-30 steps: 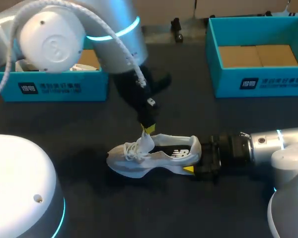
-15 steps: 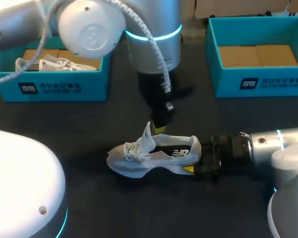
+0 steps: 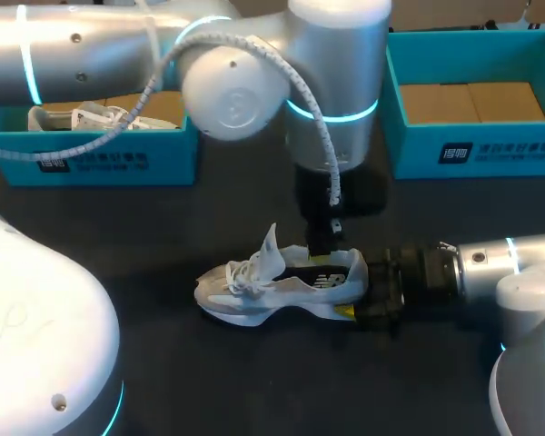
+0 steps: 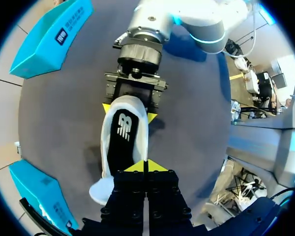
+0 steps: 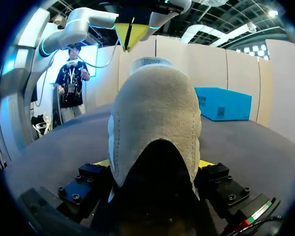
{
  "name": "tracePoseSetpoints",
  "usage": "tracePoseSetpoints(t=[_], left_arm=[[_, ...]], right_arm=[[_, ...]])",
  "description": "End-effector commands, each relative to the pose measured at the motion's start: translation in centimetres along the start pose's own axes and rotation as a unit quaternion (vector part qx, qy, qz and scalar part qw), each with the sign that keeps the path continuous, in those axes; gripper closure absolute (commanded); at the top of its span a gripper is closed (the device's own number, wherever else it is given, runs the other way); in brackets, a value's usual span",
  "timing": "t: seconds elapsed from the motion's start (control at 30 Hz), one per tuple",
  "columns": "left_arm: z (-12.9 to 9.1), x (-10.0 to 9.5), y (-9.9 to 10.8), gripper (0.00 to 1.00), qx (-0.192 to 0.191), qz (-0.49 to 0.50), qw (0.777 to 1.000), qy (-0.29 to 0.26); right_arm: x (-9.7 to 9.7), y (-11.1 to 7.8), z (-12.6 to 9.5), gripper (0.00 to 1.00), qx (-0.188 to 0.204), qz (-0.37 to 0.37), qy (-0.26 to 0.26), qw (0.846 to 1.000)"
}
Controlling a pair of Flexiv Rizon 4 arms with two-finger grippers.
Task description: Take the shoe out of the shoebox, open the shoe tongue, remove and reinsert the insole, then place the shoe into the shoebox
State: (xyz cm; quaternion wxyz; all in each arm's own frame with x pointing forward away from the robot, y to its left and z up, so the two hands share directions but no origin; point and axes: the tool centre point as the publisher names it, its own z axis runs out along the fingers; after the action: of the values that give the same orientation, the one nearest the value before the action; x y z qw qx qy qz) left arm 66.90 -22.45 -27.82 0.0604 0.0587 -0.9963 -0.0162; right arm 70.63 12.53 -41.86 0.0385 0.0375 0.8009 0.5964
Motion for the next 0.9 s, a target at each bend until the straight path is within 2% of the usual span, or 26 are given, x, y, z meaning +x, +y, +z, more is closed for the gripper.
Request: tracePoseSetpoints(t=[0.03, 0.5, 0.53, 0.63, 0.9], left_arm=[[1.3, -0.8, -0.5, 1.0, 0.0, 0.003, 1.0, 0.008], [1.5, -1.0, -0.4, 1.0, 0.006, 0.006, 1.0, 0.015], [1.4, -0.7, -0.6, 1.0, 0.02, 0.019, 1.0, -0.001], [2.3, -0.3, -1.3, 1.0, 0.027, 0.044, 0.999, -0.013], [5.7, -1.3, -2.3, 1.0, 0.032, 0.064, 0.997, -0.004]], right_arm=[[0.0, 0.1, 0.1, 1.0, 0.002, 0.0, 0.0, 1.0], [0.0, 0.1, 0.1, 1.0, 0.002, 0.0, 0.0, 1.0], [0.0, 0.1, 0.1, 1.0, 0.002, 0.0, 0.0, 1.0], [0.0, 0.1, 0.1, 1.0, 0.002, 0.0, 0.0, 1.0], [0.0, 0.1, 0.1, 1.0, 0.002, 0.0, 0.0, 1.0]])
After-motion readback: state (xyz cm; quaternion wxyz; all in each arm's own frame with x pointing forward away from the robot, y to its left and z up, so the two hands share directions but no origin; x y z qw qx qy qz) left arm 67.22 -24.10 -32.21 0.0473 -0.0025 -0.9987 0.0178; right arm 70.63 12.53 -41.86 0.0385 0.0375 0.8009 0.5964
